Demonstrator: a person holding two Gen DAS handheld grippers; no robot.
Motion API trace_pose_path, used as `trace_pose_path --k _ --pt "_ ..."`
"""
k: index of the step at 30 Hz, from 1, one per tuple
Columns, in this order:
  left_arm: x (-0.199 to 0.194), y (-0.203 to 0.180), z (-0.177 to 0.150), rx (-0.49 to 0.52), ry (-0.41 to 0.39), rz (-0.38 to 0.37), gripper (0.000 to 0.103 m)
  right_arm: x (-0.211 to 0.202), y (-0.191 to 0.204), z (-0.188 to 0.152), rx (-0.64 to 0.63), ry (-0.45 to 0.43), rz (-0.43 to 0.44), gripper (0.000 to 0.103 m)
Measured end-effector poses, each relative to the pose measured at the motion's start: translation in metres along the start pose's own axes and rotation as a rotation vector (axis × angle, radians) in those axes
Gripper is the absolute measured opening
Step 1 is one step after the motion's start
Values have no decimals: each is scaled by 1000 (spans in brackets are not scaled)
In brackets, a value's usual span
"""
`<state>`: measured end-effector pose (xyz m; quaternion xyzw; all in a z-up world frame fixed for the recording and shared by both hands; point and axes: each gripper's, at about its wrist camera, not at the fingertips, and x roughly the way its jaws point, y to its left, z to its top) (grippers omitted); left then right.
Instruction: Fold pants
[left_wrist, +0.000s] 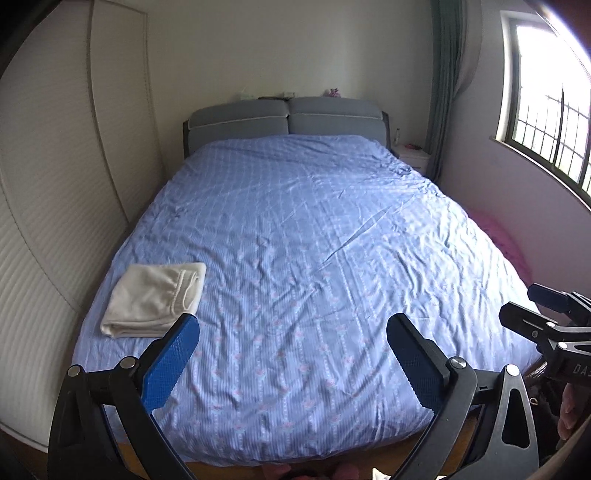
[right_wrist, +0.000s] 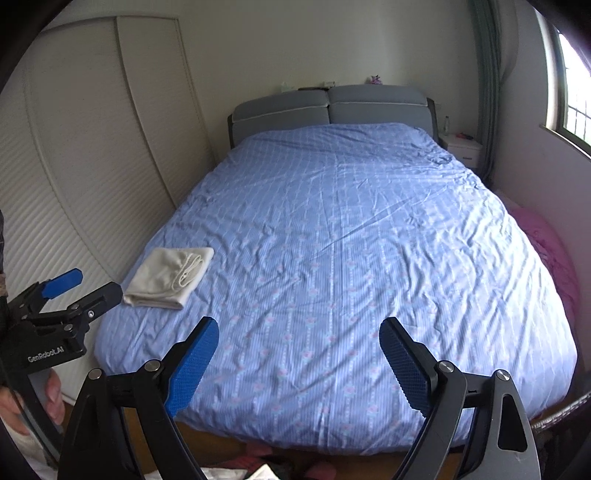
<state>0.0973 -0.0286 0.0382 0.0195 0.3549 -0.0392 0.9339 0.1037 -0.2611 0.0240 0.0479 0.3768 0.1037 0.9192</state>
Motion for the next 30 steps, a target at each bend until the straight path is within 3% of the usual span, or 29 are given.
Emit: trace_pose_path --k 4,30 --pt "-6 -9 5 16 -1 -41 103 -11 -6 -1 12 -25 -2 89" --pt "-24 -50 10 62 -99 -79 103 -44 -31 -8 43 -72 -37 89"
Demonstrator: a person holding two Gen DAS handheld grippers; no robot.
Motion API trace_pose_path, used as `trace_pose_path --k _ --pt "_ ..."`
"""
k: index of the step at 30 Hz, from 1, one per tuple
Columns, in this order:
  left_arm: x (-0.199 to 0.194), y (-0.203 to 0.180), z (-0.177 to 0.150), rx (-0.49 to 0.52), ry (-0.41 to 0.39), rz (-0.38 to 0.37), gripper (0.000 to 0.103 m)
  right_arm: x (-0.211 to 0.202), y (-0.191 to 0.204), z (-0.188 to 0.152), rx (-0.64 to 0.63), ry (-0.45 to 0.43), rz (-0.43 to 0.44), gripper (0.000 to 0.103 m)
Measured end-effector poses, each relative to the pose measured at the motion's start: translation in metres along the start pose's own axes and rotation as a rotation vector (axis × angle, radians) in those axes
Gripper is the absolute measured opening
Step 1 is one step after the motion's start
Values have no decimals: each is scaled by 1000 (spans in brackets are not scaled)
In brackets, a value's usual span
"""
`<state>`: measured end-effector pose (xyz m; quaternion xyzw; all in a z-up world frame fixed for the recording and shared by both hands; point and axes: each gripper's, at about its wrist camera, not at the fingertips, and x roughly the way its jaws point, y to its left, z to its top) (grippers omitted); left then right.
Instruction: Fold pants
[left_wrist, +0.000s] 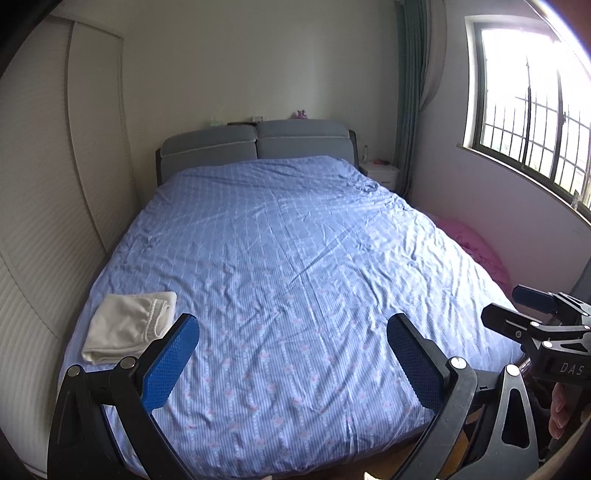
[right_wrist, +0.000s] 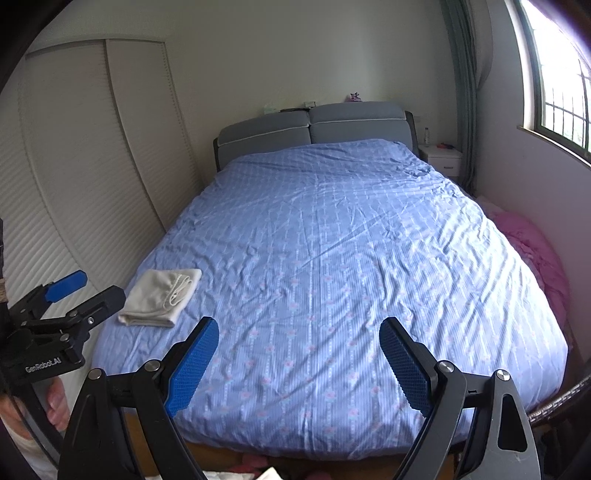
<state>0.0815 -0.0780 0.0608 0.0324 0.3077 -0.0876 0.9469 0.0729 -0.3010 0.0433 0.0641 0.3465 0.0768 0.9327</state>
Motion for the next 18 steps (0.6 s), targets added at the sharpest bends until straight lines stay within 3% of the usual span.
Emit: trace_pose_path --k 18 --pt "0 -7 8 32 -31 -12 103 -5 5 4 17 -28 -22 89"
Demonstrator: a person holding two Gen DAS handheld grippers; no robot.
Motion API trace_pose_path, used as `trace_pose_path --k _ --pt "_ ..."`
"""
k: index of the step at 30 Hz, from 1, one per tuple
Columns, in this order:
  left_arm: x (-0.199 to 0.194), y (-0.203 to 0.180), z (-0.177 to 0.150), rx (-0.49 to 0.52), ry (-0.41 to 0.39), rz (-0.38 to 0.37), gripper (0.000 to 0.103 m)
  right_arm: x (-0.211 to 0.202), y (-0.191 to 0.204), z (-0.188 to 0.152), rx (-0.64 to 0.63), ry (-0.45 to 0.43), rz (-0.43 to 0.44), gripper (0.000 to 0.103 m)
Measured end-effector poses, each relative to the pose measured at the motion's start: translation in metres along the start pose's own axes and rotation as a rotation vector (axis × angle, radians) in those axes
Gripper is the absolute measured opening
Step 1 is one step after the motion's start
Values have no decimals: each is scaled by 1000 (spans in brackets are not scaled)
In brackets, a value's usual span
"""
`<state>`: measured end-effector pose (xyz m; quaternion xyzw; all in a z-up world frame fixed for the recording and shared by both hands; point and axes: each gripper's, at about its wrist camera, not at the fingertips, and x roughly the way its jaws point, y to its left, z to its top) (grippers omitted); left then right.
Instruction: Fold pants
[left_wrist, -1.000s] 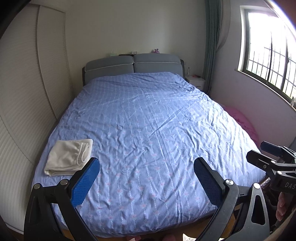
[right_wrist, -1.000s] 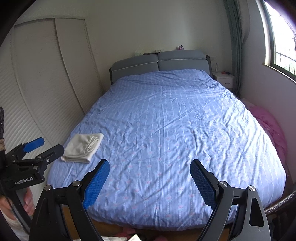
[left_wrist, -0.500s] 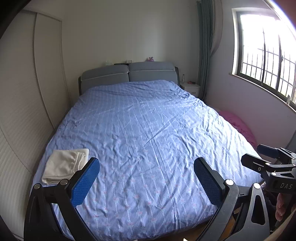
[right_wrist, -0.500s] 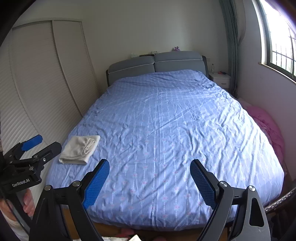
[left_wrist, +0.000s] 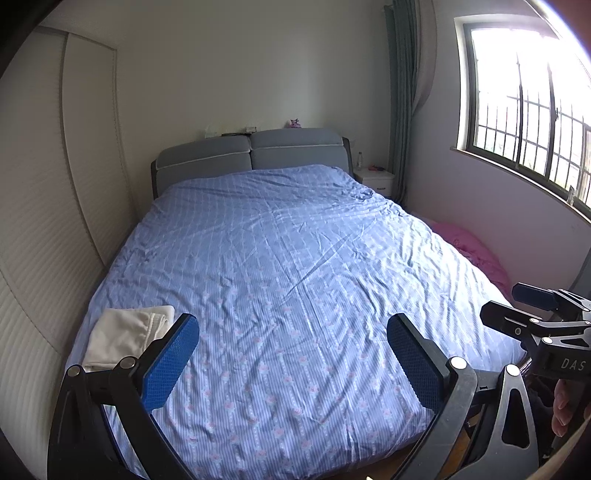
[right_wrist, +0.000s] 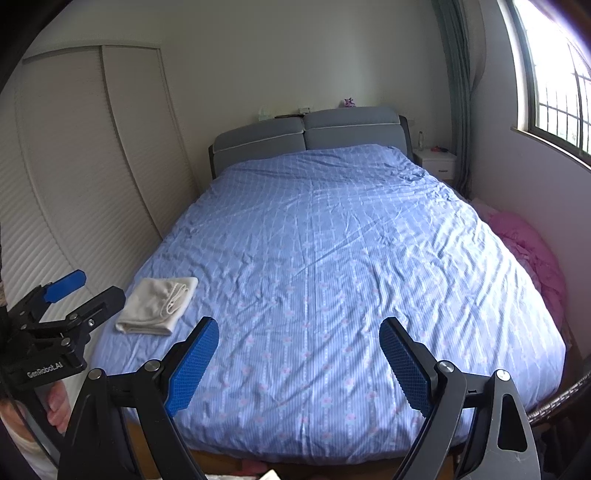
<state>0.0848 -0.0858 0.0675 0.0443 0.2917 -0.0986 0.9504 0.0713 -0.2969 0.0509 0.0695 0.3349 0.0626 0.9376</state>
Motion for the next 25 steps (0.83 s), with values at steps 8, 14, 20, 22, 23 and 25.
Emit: trace_pose_path --k 8,14,20,22,23,25 --pt "-4 -5 1 23 -24 4 103 0 0 0 2 0 2 89" --pt "-6 -7 1 24 -33 5 103 0 -1 1 4 -1 -1 89" --pt "-6 -6 1 10 -32 2 103 -1 0 0 9 1 -7 89" --pt "-5 -5 1 6 -29 1 103 -2 1 0 9 1 -10 89" --pt "-5 -4 1 5 -29 0 103 -2 1 -1 10 1 -11 89" --pt "-4 -3 1 3 -29 -2 103 -1 2 0 9 1 -13 89"
